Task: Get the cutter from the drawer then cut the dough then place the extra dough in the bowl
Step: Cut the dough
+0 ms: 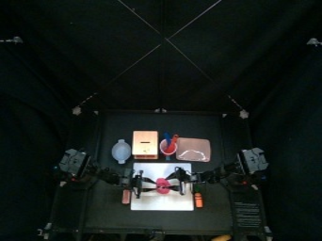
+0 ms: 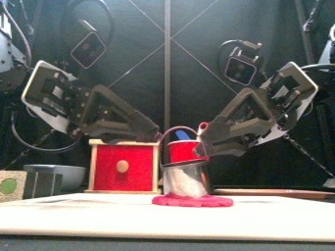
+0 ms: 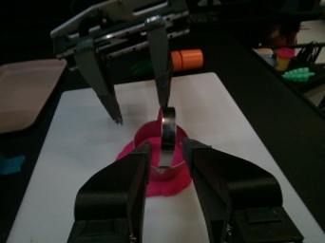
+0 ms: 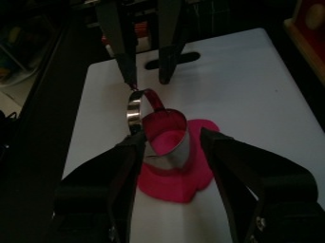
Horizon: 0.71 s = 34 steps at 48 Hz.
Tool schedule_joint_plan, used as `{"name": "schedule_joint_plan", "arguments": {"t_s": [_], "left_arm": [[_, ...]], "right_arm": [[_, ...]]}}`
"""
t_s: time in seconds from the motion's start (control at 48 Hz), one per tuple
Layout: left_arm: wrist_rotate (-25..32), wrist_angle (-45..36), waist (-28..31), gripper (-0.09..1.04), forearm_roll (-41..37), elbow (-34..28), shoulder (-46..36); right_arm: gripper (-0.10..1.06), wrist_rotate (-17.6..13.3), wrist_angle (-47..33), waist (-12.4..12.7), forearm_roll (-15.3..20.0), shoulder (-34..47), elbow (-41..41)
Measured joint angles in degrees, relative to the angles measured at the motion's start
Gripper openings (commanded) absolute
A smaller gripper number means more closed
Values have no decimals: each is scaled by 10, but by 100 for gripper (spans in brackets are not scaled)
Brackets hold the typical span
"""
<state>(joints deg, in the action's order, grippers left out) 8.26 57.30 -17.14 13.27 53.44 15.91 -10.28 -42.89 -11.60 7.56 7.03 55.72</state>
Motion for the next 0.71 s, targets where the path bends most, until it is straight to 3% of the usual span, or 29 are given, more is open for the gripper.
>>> {"name": "schedule_joint_plan", "arguments": {"t_s": [0.438, 0.708], "left_arm": [[19, -20, 2, 73, -2, -11, 0], [52, -47, 24, 73, -12, -15, 1]], "right_arm": [[85, 2, 40, 3, -9, -32, 15], [85, 0, 51, -5, 11, -32, 2]]}}
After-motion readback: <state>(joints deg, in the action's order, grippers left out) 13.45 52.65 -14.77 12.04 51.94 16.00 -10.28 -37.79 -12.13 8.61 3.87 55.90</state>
